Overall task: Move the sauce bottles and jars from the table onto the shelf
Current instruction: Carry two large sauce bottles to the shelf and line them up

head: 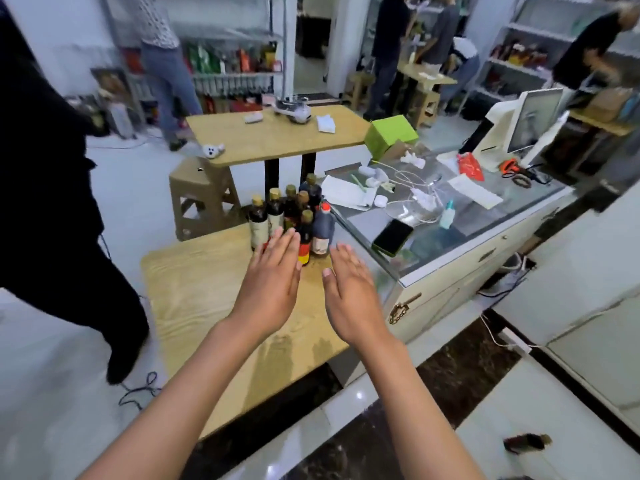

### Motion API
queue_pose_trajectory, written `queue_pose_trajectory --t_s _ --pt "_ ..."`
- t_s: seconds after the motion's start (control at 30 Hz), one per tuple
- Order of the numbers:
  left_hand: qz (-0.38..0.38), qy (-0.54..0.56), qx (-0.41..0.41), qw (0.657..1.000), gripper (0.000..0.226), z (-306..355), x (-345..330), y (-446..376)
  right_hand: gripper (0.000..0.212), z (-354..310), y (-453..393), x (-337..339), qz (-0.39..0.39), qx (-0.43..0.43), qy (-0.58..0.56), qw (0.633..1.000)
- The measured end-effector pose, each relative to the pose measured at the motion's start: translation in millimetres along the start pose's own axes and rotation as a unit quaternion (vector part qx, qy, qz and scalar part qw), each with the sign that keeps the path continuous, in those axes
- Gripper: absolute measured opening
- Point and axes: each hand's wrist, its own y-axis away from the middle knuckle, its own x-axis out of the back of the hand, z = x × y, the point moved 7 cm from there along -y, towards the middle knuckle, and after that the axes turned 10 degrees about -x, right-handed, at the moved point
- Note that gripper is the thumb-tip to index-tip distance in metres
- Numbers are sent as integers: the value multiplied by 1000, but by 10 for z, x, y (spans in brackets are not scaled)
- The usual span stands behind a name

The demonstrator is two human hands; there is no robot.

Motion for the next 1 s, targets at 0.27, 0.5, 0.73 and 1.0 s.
queue_pose_trajectory --t_s 0.27,0.5,0.73,1.0 --pt "1 11 89 996 52 -785 -206 -319 51 -16 -917 -577 -48 8 -56 997" --pt "-4 77 211 975 49 -1484 -683 -1086 49 288 -2118 -1034 -89 -35 -129 987" --pt "16 108 349 931 42 -2308 -1078 -1899 49 729 -3122 -1240 -102 -91 -123 983" --pt "-26 47 372 927 58 -2783 -1370 -2418 36 900 -3555 -1667 -190 -127 -76 970"
